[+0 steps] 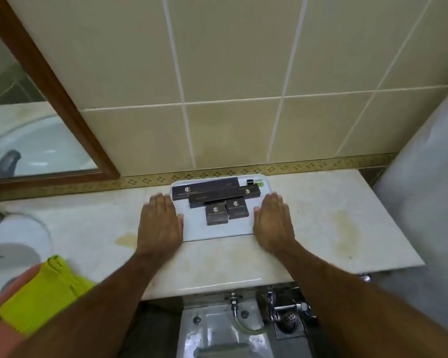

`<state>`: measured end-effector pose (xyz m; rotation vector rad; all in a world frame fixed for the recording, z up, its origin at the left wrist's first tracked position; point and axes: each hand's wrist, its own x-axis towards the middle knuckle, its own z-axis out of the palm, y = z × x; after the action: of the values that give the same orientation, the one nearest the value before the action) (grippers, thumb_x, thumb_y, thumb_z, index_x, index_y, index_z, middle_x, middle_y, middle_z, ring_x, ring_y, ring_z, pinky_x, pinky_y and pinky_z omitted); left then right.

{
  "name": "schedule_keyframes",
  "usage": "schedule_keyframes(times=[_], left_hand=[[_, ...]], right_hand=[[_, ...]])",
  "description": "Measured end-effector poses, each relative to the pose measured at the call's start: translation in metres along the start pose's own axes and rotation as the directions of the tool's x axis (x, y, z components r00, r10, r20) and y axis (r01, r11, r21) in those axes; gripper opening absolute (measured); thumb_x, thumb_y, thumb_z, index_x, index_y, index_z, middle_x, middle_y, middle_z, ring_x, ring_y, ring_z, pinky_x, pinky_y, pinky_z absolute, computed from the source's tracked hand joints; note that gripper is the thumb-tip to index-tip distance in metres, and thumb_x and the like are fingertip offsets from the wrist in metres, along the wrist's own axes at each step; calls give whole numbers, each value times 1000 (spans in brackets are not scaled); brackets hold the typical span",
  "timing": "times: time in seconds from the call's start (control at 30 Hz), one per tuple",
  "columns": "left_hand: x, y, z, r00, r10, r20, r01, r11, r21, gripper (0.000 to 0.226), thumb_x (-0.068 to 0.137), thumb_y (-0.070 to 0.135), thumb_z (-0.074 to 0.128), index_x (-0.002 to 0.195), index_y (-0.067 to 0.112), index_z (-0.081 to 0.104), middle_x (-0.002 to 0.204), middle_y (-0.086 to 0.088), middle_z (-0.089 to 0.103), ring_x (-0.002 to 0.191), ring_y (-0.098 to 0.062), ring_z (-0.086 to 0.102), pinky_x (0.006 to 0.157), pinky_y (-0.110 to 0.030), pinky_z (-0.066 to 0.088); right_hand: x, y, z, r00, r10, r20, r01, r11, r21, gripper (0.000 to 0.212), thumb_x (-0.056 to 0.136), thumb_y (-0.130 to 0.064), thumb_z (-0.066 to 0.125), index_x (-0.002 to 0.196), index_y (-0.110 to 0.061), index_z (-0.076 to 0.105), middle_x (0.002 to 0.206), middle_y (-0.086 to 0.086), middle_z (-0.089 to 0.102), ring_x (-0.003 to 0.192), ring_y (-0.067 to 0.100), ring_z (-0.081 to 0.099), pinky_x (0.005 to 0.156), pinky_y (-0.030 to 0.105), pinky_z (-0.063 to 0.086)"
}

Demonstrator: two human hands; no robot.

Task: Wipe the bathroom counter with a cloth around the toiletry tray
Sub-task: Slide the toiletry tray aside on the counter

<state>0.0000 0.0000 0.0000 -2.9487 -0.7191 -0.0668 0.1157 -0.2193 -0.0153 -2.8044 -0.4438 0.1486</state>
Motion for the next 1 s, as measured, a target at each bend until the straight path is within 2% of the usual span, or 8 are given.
schedule_keyframes(times=[0.1, 0.17, 0.33, 0.43, 0.63, 0.77, 0.87, 1.0], left_hand=[[11, 5, 6, 974, -217, 67, 225, 958, -175, 41, 94, 26, 41, 128, 6, 51, 118, -15, 62, 101, -31, 61, 83, -43, 52], [17, 8, 5, 938, -316, 141, 342, 908, -241, 31, 95, 22, 41, 115, 8, 59, 110, -13, 64, 95, -31, 63, 77, -40, 52], [37, 3, 9, 905, -372, 207, 416, 877, -240, 27, 92, 19, 45, 106, 8, 65, 108, -13, 68, 97, -32, 64, 79, -38, 51], [40, -2, 14, 915, -354, 196, 395, 884, -250, 26, 92, 21, 45, 98, 8, 67, 100, -12, 70, 91, -30, 65, 79, -36, 52], [44, -9, 4, 970, -241, 19, 238, 938, -253, 29, 91, 24, 43, 69, 12, 58, 74, -8, 64, 63, -24, 50, 60, -32, 42], [54, 20, -21, 994, -68, -86, 44, 965, -257, 27, 89, 26, 46, 69, 14, 58, 77, -11, 66, 65, -31, 54, 61, -34, 43], [74, 79, -34, 988, 113, -106, -136, 959, -250, 26, 91, 28, 44, 80, 15, 63, 85, -10, 68, 80, -36, 64, 67, -37, 48], [103, 174, -45, 934, 337, -115, -355, 912, -207, 21, 88, 19, 47, 87, 10, 66, 91, -13, 69, 83, -38, 66, 67, -39, 51]], right_hand=[[19, -1, 0, 990, 92, -109, -95, 995, -25, 34, 89, -15, 55, 122, -5, 51, 124, 16, 61, 111, 32, 57, 99, 41, 44], [31, -5, -10, 976, 175, -132, -183, 982, -49, 26, 84, -15, 63, 109, -12, 57, 107, 11, 67, 95, 28, 62, 85, 38, 48], [59, -3, -24, 917, 399, -3, -397, 913, 89, 23, 83, -15, 67, 105, -10, 64, 108, 11, 69, 99, 30, 66, 82, 36, 53], [64, 2, -29, 905, 420, 61, -424, 886, 188, 25, 80, -16, 71, 103, -8, 65, 109, 12, 69, 100, 30, 67, 79, 33, 54], [44, 23, -59, 906, 418, 62, -417, 860, 293, 15, 74, -13, 69, 76, -13, 54, 88, 10, 66, 80, 31, 63, 58, 27, 43], [2, 71, -83, 887, 462, 1, -433, 829, 354, 7, 74, -14, 65, 72, -13, 59, 71, 2, 60, 58, 16, 51, 43, 19, 28], [-43, 118, -98, 826, 557, -89, -480, 777, 408, 13, 74, -18, 65, 64, -13, 59, 57, -4, 55, 50, 7, 44, 43, 16, 23], [-91, 163, -104, 672, 719, -177, -545, 642, 539, 21, 68, -15, 70, 52, -9, 58, 48, -1, 57, 47, 21, 51, 46, 21, 32]])
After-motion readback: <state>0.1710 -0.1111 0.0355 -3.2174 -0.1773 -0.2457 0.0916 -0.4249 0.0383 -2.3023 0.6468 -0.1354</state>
